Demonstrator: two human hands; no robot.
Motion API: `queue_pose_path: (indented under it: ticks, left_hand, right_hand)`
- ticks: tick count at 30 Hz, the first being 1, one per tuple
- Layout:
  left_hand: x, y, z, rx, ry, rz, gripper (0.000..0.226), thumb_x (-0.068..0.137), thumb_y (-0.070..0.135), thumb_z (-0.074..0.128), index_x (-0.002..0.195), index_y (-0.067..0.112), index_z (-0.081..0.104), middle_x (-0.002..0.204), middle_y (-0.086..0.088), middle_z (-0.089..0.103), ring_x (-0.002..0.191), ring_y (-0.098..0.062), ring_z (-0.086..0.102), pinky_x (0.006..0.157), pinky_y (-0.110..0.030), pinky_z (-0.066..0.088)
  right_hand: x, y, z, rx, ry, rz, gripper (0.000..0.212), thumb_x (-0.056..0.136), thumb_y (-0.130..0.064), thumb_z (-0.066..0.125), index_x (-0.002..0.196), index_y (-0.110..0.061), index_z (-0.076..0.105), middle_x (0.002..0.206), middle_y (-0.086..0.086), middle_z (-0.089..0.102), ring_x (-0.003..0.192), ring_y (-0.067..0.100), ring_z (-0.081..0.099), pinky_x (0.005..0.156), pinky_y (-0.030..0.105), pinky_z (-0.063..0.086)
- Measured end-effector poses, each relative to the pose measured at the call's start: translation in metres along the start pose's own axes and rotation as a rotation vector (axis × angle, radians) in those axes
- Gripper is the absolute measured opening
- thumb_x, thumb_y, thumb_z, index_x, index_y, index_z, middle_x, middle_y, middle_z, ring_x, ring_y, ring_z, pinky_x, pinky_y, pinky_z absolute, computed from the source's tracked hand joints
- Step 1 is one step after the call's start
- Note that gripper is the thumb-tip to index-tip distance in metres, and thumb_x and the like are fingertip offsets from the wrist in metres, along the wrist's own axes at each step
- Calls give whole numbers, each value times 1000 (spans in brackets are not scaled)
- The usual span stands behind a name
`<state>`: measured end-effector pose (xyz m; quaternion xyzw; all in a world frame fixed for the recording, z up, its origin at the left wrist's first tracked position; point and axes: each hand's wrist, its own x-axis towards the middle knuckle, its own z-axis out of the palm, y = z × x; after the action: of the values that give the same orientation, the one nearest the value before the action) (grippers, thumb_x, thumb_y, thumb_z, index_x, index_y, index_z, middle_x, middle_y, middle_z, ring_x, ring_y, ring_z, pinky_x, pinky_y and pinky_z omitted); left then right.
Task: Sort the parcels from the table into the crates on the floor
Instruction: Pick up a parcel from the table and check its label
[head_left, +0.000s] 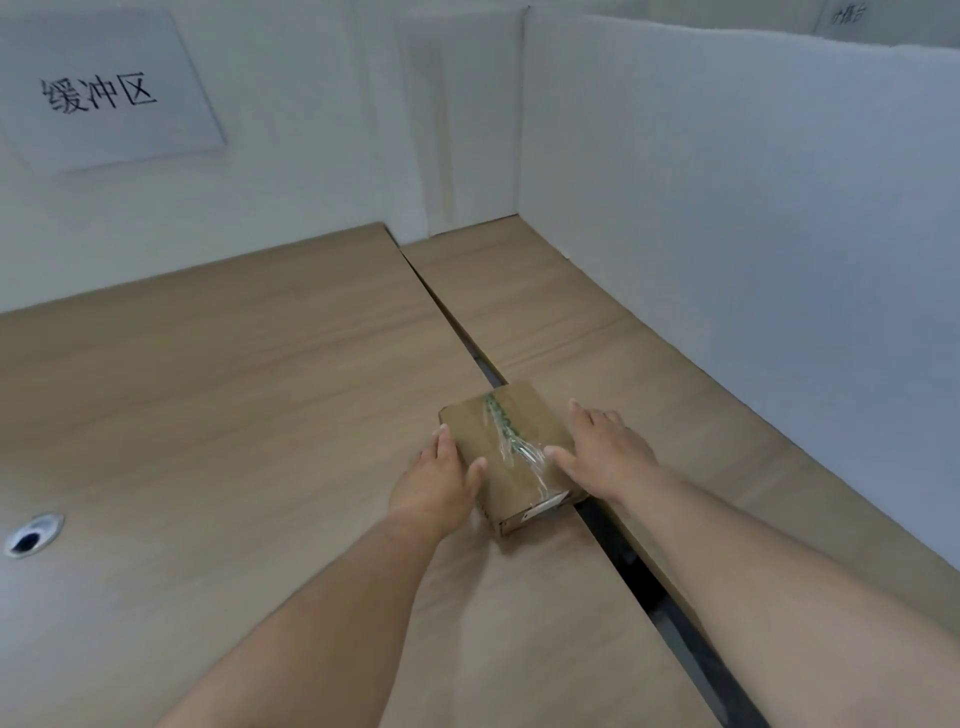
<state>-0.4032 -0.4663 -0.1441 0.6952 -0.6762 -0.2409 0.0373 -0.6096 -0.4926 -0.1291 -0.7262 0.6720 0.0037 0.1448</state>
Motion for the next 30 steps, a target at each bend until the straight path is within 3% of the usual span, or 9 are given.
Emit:
queue_pose_path:
  ticks: [5,9,14,17,20,24,27,30]
  left_hand:
    - [24,-6,11,-102,-27,-76,74,99,49,38,153,7,8,152,-12,34,137,-29,35,109,-39,32]
    - [24,-5,8,-387,0,-130,54,95,34,54,142,15,34,136,-6,54,124,-26,51,101,-37,42]
    - [-1,-5,-12,-572,67,-137,51,89,12,56,135,21,38,124,-3,58,110,-27,57,96,-39,47]
    - [-27,-4,-22,-644,118,-118,51,86,7,56,132,22,42,120,0,59,106,-23,57,91,-36,49]
    - [-54,-3,-30,-744,160,-113,49,88,14,59,134,22,45,115,4,58,100,-16,55,80,-28,44]
    - [-95,-2,-44,-890,203,-167,39,93,41,56,125,20,49,101,8,55,87,-9,54,70,-30,49]
    - [-127,-8,-52,-867,224,-225,41,94,54,46,111,16,45,90,5,51,86,-16,53,80,-42,53]
    - [-160,-21,-54,-822,273,-288,51,96,55,39,110,7,45,86,-3,51,84,-25,54,86,-47,52]
  right_hand:
    - [25,-12,14,126,-122,77,71,91,-52,49,144,-11,24,136,12,50,125,30,42,94,41,41]
    - [28,-19,8,256,-119,94,56,83,-42,66,126,-17,39,122,6,58,112,27,53,90,42,47]
    - [9,-34,-8,345,-90,60,60,77,-32,74,125,-20,40,120,3,57,110,25,54,91,44,49]
    - [-13,-45,-17,384,-73,47,69,78,-36,72,134,-17,36,128,6,51,116,26,51,95,43,47]
    - [-37,-54,-26,438,-46,25,69,79,-44,68,135,-16,37,130,7,52,117,26,51,97,43,45]
    - [-72,-64,-38,573,-59,23,75,81,-62,58,137,-17,38,136,4,51,124,24,49,101,43,42]
    - [-102,-76,-44,566,-62,14,78,84,-72,42,137,-15,39,136,6,50,122,25,48,97,42,42]
    - [-134,-91,-42,532,-31,-14,71,90,-69,29,131,-12,43,128,6,52,114,25,49,87,39,41]
